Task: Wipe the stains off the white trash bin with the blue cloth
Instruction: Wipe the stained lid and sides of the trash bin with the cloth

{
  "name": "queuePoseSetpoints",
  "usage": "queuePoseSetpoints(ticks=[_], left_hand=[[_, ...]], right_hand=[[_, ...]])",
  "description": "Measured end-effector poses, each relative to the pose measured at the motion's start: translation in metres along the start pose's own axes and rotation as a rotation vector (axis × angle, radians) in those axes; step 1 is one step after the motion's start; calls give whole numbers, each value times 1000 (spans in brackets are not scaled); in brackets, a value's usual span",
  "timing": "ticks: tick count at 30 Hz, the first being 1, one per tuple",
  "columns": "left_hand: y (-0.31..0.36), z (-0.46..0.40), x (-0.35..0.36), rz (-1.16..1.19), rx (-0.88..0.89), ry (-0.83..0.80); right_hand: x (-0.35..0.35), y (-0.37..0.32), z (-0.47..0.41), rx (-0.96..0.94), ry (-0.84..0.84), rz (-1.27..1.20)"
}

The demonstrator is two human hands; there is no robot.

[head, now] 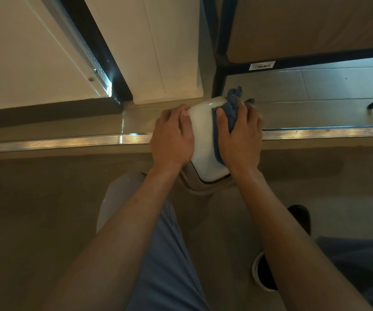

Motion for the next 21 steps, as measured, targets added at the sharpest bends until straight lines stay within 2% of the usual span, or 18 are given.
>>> queuePoseSetpoints(ticks=[2,6,10,12,14,17,19,21], left_hand=[[0,0,0,5,-3,5],[1,0,0,11,4,-1],[0,-1,1,30,-7,-18],[-1,-2,1,47,-9,-13],[-1,-3,0,58,0,-2],[-1,-2,0,67,7,6],[-1,-3,0,59,8,9],[0,-3,0,46,7,4]], right_hand=[[4,-7,6,-72,-28,81],[1,-25,-15,-231,-134,87],[11,-37,-65,-210,-417,246],[17,-42,-71,-212,-465,277],[17,-42,-59,-263,-361,257],[9,-38,-21,-378,-89,233],[8,-30,-2,-344,13,219],[6,-23,7,-237,44,181]])
Point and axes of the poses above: each hand's wrist, its own z-axis away from the middle knuckle, its own x-axis out of the palm, y = z × x, the point moved 6 cm from there along -z, towards the middle knuckle, and after that the axes turned 3 degrees about -y, right-handed, at the moved point
